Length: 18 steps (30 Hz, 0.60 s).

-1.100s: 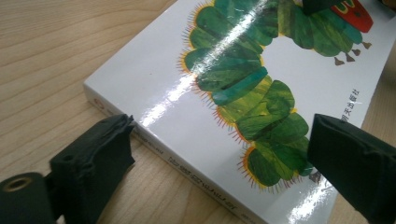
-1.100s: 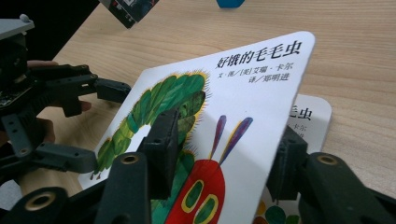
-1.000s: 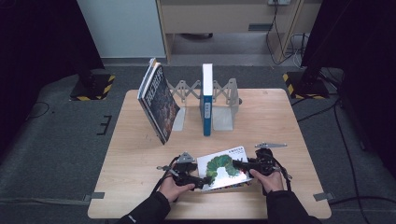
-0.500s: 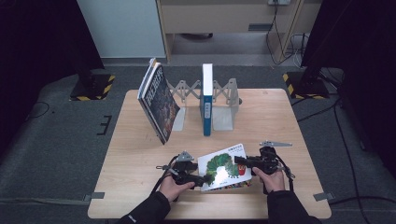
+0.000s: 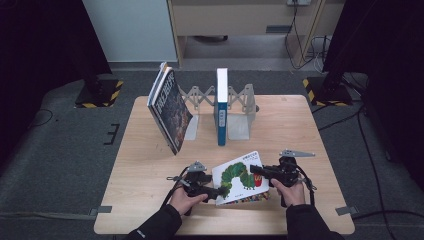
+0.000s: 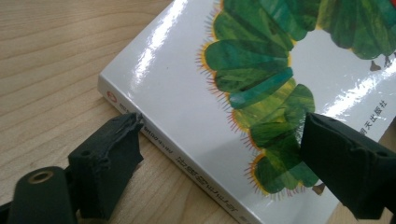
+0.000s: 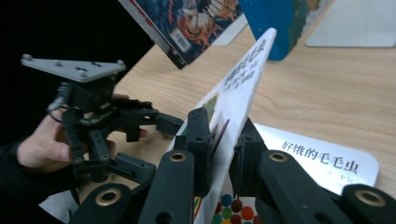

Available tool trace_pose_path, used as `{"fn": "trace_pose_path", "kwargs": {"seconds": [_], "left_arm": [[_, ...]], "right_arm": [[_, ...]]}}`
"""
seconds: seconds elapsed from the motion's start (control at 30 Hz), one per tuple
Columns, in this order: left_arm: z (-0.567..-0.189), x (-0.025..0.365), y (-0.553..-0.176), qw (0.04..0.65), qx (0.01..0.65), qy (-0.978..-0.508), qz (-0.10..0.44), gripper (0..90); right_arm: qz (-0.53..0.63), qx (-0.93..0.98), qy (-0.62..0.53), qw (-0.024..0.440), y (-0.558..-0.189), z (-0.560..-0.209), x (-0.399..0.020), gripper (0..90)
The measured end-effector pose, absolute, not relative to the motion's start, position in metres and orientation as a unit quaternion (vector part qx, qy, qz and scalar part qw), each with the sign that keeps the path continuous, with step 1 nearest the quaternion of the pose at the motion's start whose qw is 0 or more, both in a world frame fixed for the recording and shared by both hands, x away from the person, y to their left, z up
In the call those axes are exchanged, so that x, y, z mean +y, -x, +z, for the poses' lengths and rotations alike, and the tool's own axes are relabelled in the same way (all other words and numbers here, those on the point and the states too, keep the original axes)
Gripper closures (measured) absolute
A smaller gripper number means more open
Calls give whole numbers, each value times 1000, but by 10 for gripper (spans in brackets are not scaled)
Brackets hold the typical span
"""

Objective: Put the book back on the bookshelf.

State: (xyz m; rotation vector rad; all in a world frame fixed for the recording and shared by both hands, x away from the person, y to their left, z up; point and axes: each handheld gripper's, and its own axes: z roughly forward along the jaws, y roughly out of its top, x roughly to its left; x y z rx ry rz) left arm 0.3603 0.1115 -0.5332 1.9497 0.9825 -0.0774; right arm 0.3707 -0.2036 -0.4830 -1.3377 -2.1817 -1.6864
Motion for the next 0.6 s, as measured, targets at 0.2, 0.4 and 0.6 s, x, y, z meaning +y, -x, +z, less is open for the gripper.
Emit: {"fn": "trace_pose_path", "kwargs": {"seconds": [0.2, 0.4, 0.6], "left_arm": [[-535, 113, -363, 473, 394, -787, -40, 69], [-539, 113, -367, 484, 384, -785, -49, 47], [-539, 113, -366, 480, 384, -788, -41, 76]], "right_arm": [[-572, -710, 409, 34, -367, -476, -204, 811], [-572, -711, 407, 31, -367, -476, -204, 813], [-547, -722, 423, 15, -369, -480, -206, 793]]}}
